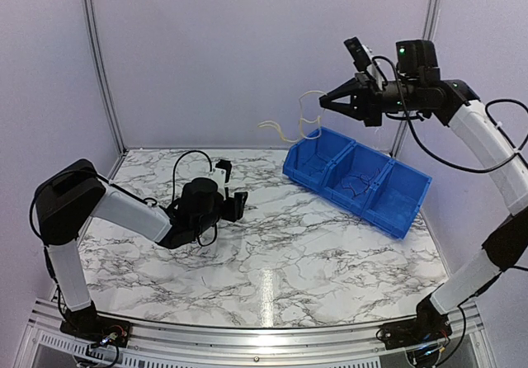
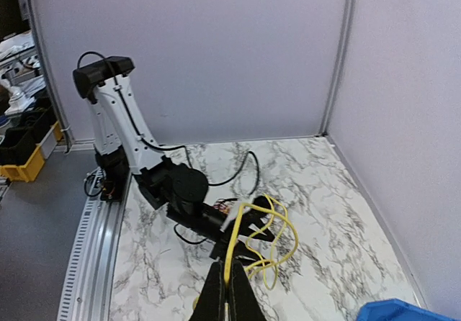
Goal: Untangle the cables
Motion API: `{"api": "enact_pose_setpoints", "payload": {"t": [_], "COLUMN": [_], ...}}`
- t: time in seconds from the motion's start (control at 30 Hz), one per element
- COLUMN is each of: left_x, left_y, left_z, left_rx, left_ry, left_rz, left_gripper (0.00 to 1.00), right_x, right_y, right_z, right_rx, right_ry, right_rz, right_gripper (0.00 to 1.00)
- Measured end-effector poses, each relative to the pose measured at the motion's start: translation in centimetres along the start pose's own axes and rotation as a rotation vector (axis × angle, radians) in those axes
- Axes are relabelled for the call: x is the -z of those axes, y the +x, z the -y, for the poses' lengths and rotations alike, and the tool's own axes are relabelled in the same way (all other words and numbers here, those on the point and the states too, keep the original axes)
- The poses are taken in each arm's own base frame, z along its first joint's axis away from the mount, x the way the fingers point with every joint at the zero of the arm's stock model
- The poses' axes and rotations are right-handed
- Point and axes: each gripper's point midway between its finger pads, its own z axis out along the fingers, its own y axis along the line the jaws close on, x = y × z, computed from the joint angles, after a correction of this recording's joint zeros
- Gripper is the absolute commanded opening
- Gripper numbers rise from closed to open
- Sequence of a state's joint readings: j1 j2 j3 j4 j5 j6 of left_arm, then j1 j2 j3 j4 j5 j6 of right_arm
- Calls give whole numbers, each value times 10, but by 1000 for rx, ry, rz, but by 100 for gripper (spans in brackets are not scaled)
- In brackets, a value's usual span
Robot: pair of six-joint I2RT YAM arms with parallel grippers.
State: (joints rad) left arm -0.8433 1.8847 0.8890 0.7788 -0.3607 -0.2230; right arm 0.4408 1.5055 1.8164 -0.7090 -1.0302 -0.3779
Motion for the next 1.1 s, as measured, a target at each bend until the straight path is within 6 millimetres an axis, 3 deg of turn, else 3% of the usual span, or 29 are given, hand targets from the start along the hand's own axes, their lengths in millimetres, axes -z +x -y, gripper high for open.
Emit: {"api": "enact_pose_setpoints", "payload": {"t": [0.2,0.43,0.53,0.77,0.8,0.93,1.03,1.1], "left_x": [11,46,60,88,91,102,109,112], "left_y": [-11,-54,-68,-86,-87,-89,-90,-89], "left_z": [-1,-4,-8,-25,-28,-38,-44,-48], "left_rx": [31,72,85,85,83,81,83,85], "left_ry": [10,31,31,-21,-31,-67,-90,-108], "left_rz": [22,113,149,209,215,229,227,217], "left_gripper": [66,68,68,72,72,74,75,75], "right_x": [80,195,226,244,245,252,259,262], "right_y": [42,125,163,252,261,305,319,317], "right_z": [48,101,109,111,110,111,114,115], "right_rx": [-85,-251,-321,-466,-483,-560,-582,-575], "right_ry": [277,647,746,809,813,845,871,892], "right_rz": [-43,-145,-213,-396,-416,-521,-570,-580], "right_gripper": [0,0,0,0,3,41,44,44]}}
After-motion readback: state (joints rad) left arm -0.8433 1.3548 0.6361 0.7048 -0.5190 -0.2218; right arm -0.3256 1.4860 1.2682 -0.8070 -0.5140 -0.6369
